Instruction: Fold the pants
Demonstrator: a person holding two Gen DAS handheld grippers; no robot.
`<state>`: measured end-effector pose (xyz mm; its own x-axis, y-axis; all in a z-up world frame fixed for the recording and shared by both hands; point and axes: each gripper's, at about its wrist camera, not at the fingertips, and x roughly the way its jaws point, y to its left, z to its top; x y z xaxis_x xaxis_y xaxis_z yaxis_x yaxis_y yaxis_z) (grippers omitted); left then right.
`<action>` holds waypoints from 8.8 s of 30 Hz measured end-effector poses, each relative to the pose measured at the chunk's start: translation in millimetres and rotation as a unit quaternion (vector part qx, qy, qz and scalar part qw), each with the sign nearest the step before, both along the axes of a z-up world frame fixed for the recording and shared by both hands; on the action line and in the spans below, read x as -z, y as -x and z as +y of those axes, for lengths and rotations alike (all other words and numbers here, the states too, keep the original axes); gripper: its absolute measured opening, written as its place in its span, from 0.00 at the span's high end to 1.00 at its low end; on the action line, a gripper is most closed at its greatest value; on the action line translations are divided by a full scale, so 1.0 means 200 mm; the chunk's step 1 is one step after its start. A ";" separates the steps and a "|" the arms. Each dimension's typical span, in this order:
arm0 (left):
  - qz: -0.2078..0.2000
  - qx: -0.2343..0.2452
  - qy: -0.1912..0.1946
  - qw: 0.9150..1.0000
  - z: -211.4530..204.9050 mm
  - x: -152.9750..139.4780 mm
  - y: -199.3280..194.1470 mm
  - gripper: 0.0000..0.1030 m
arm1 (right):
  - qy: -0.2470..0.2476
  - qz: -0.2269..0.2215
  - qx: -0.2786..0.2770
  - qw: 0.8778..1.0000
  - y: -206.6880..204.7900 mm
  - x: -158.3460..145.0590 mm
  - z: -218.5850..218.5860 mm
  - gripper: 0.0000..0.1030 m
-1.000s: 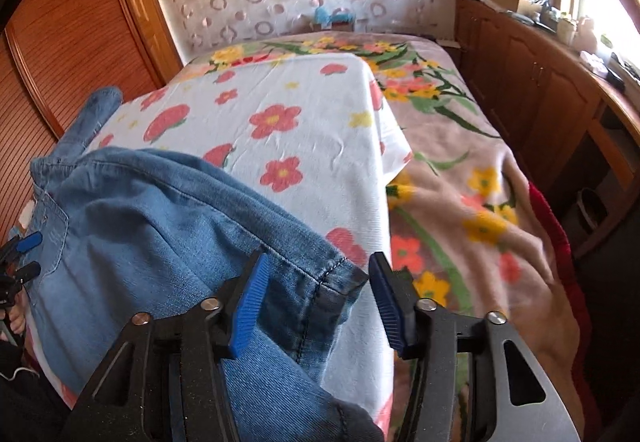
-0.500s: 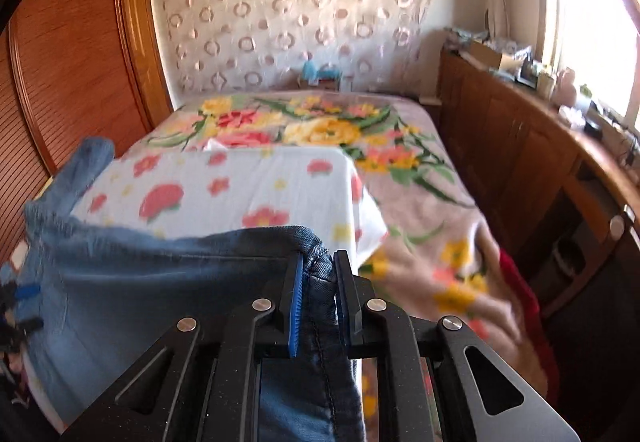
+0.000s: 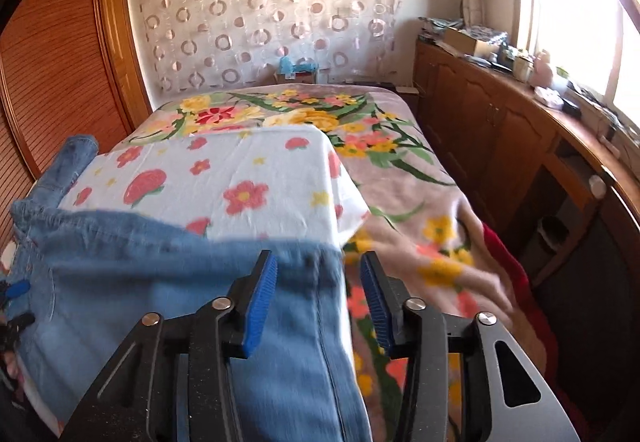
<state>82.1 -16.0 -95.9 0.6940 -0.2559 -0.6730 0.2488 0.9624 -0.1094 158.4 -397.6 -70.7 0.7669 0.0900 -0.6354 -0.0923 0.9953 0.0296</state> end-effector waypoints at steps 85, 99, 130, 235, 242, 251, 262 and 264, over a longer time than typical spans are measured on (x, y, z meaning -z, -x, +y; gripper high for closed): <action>-0.009 -0.032 0.011 0.999 0.09 -0.16 0.01 0.16 | -0.038 -0.039 -0.216 0.975 0.29 -0.27 0.69 0.56; 0.014 0.054 0.027 0.998 -0.15 -0.12 -0.12 0.51 | -0.072 0.045 -0.211 0.974 0.12 -0.19 0.80 0.55; -0.101 -0.014 0.047 0.994 0.38 -0.66 0.34 0.98 | -0.072 -0.062 -0.352 0.931 0.10 -0.85 1.52 0.91; -0.015 -0.102 -0.026 0.994 0.60 -0.23 0.26 0.52 | 0.011 0.030 -0.182 0.983 0.09 0.10 1.01 0.43; -0.008 -0.065 -0.004 0.998 0.46 -0.23 0.13 0.27 | 0.010 0.030 -0.182 0.983 0.09 0.11 1.00 0.43; -0.007 -0.032 -0.014 0.999 0.25 -0.25 0.00 0.27 | 0.005 0.030 -0.184 0.982 0.10 0.11 0.99 0.43; -0.002 -0.012 -0.026 1.000 0.12 -0.24 -0.07 0.27 | 0.000 0.028 -0.187 0.982 0.11 0.12 0.99 0.43; -0.002 -0.008 -0.028 1.000 0.11 -0.23 -0.08 0.27 | -0.002 0.026 -0.184 0.983 0.11 0.11 0.98 0.43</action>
<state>97.3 6.0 -49.4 0.7001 -0.2067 -0.6834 0.2331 0.9709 -0.0549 136.4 -200.9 -93.4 0.6489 0.3572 -0.6718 -0.4440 0.8948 0.0468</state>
